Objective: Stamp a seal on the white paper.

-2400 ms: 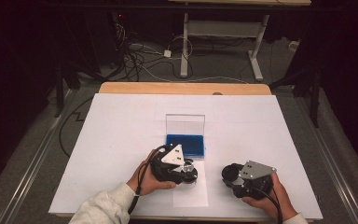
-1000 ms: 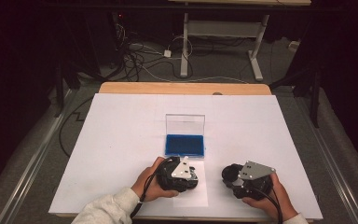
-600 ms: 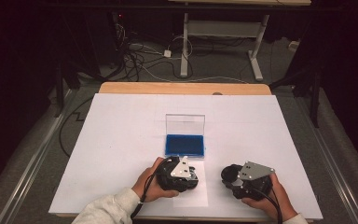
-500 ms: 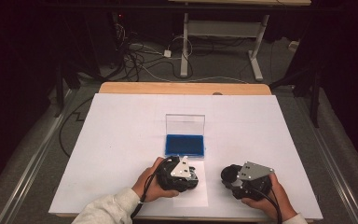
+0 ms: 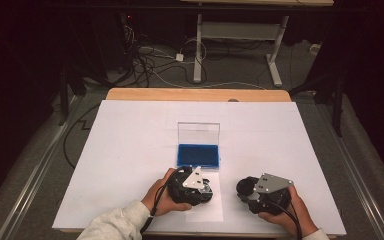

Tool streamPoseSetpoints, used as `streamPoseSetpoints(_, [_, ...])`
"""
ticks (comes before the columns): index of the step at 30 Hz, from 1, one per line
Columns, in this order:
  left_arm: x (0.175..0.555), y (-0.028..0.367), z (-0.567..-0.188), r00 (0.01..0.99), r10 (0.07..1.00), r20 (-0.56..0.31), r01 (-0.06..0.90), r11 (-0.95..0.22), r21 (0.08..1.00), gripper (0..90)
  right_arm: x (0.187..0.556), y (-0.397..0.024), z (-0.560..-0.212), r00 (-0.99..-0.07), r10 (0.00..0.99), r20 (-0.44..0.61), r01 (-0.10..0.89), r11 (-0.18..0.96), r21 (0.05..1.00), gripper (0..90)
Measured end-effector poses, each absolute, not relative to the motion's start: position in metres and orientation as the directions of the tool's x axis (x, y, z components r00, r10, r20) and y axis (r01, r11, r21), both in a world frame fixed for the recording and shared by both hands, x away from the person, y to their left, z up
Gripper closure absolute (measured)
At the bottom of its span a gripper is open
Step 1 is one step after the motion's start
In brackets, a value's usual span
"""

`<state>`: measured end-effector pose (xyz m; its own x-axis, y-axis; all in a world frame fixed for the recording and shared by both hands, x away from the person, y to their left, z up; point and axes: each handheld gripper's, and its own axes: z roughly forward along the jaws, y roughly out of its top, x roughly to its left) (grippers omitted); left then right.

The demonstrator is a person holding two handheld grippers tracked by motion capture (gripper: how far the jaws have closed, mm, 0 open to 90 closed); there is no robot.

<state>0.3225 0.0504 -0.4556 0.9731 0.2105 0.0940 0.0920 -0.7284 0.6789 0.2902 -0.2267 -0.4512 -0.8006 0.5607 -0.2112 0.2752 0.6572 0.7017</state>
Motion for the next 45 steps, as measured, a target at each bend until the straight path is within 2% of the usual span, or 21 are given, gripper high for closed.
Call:
streamPoseSetpoints(21, [0.322,0.047,-0.451,0.97,0.213,0.118,0.084,-0.748,0.659,54.6,0.291,-0.229,-0.45,-0.799,0.561,-0.216,0.269,0.655,0.706,38.5])
streamPoseSetpoints(24, [0.325,0.054,-0.44,0.971,0.227,0.078,0.105,-0.692,0.714,54.6,0.291,-0.231,-0.449,-0.794,0.569,-0.213,0.273,0.648,0.711,38.5])
streamPoseSetpoints(34, [0.316,0.084,-0.397,0.954,0.279,0.108,0.075,-0.572,0.817,54.5,0.291,-0.231,-0.448,-0.794,0.568,-0.219,0.267,0.648,0.713,38.5])
streamPoseSetpoints(45, [0.314,0.114,-0.383,0.945,0.307,0.109,0.076,-0.531,0.844,54.6,0.29,-0.23,-0.446,-0.798,0.569,-0.197,0.268,0.629,0.73,38.5])
